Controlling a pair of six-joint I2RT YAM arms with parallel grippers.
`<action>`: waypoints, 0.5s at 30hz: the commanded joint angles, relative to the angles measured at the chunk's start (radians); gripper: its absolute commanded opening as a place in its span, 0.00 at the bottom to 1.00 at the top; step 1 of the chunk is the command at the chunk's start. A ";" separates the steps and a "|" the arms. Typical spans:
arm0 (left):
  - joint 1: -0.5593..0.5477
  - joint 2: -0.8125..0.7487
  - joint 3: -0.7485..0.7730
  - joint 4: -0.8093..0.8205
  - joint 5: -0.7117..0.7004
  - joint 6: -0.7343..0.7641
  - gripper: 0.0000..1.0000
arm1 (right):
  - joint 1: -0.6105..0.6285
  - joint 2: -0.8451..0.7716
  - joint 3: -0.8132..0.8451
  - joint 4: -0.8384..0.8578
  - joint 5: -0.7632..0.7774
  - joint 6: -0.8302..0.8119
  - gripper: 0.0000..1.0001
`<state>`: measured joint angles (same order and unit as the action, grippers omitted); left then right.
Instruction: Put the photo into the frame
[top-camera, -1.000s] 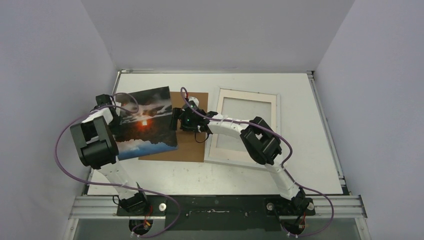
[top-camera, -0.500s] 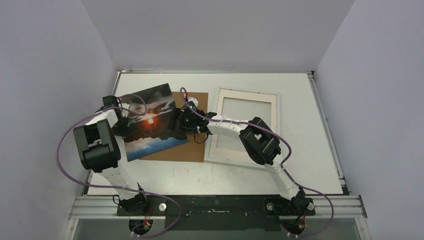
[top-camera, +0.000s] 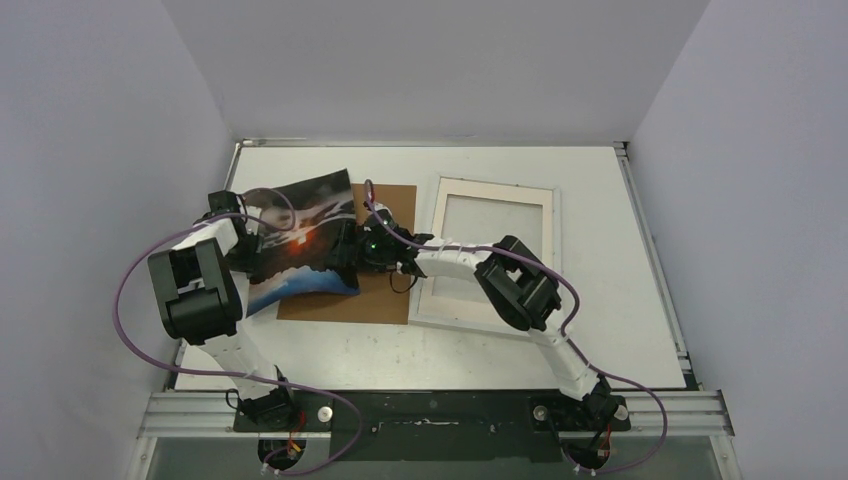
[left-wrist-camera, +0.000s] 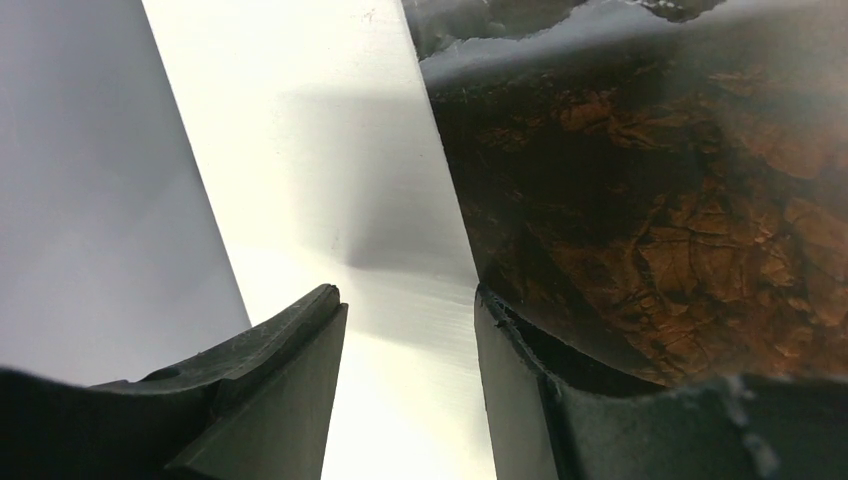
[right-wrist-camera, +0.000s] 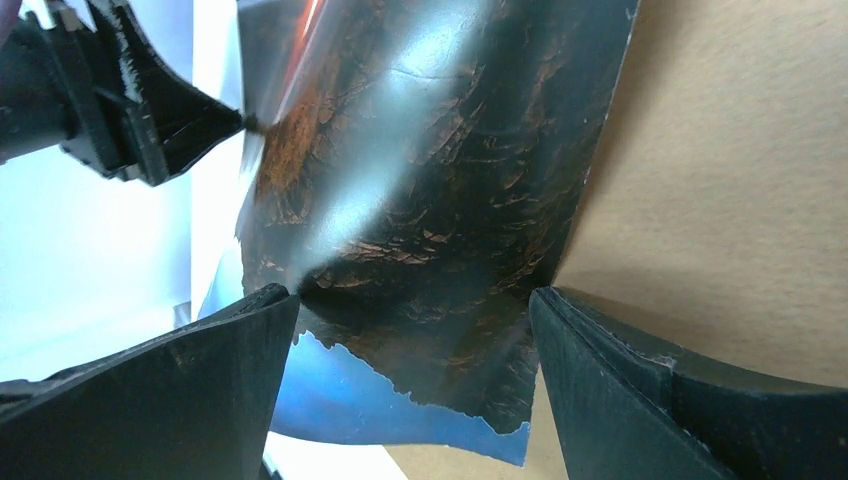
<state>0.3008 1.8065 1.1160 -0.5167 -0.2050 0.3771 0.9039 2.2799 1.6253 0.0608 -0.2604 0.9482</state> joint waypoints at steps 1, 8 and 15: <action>-0.017 0.021 -0.043 -0.047 0.082 -0.030 0.49 | -0.003 -0.051 -0.058 0.125 -0.142 0.113 0.90; -0.017 0.020 -0.049 -0.045 0.082 -0.025 0.49 | -0.032 -0.050 -0.152 0.477 -0.239 0.284 0.90; -0.017 0.020 -0.050 -0.043 0.082 -0.015 0.48 | -0.030 -0.039 -0.158 0.616 -0.236 0.307 0.90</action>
<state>0.2989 1.8030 1.1095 -0.5114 -0.2047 0.3779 0.8684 2.2803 1.4662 0.4763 -0.4683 1.2167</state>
